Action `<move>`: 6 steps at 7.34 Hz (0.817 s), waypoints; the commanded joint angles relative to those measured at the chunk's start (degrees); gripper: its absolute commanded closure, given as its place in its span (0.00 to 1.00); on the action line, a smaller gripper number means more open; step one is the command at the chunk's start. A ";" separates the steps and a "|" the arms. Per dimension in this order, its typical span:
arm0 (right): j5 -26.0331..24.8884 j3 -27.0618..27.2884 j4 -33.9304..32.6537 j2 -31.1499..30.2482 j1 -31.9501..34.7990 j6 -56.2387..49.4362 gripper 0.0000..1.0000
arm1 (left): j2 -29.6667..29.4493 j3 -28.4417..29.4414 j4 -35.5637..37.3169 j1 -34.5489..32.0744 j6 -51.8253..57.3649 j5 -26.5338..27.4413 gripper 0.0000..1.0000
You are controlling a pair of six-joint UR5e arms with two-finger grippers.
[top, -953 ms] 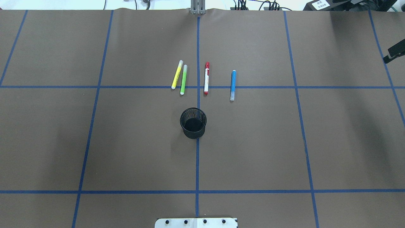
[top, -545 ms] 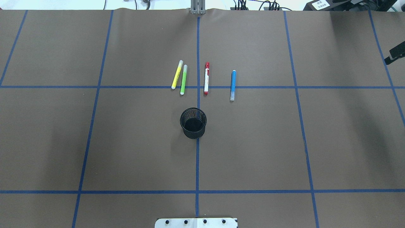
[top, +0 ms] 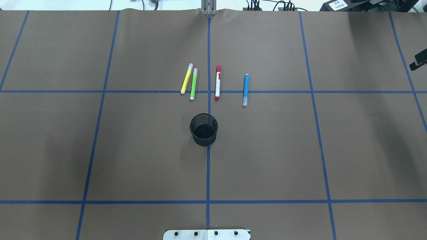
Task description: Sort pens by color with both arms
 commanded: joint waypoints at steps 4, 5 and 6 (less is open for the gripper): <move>-0.41 2.15 0.21 -2.22 0.41 -0.02 0.01 | 2.56 -1.10 -0.86 -4.27 1.05 -0.04 0.00; -0.15 2.24 0.21 -2.22 0.41 0.07 0.01 | 2.56 -1.37 -1.13 -4.27 1.40 0.05 0.00; -0.41 2.24 0.21 -2.22 0.41 -0.02 0.01 | 2.47 -1.20 -0.69 -4.18 4.53 0.14 0.00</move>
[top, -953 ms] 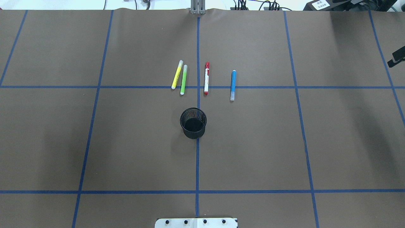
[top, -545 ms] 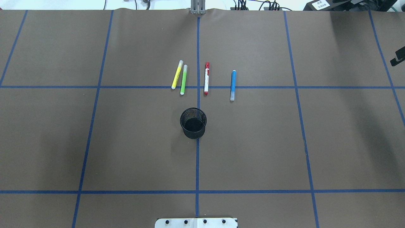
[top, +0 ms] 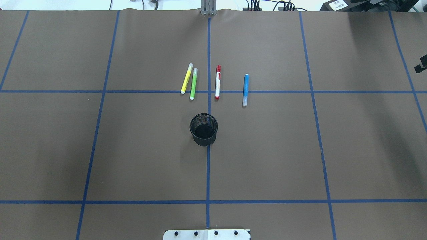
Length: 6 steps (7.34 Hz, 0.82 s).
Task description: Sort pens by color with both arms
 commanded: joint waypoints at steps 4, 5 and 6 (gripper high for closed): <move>-0.21 0.16 0.08 -0.88 0.62 0.05 0.01 | 0.24 -0.09 0.22 -0.07 2.80 0.02 0.00; -0.21 0.16 0.08 -0.79 1.05 0.05 0.01 | 0.42 -0.09 0.22 -0.07 2.80 0.02 0.00; -0.21 0.33 0.08 -0.79 1.23 0.05 0.01 | 0.86 -0.18 0.22 -0.07 2.72 -0.07 0.00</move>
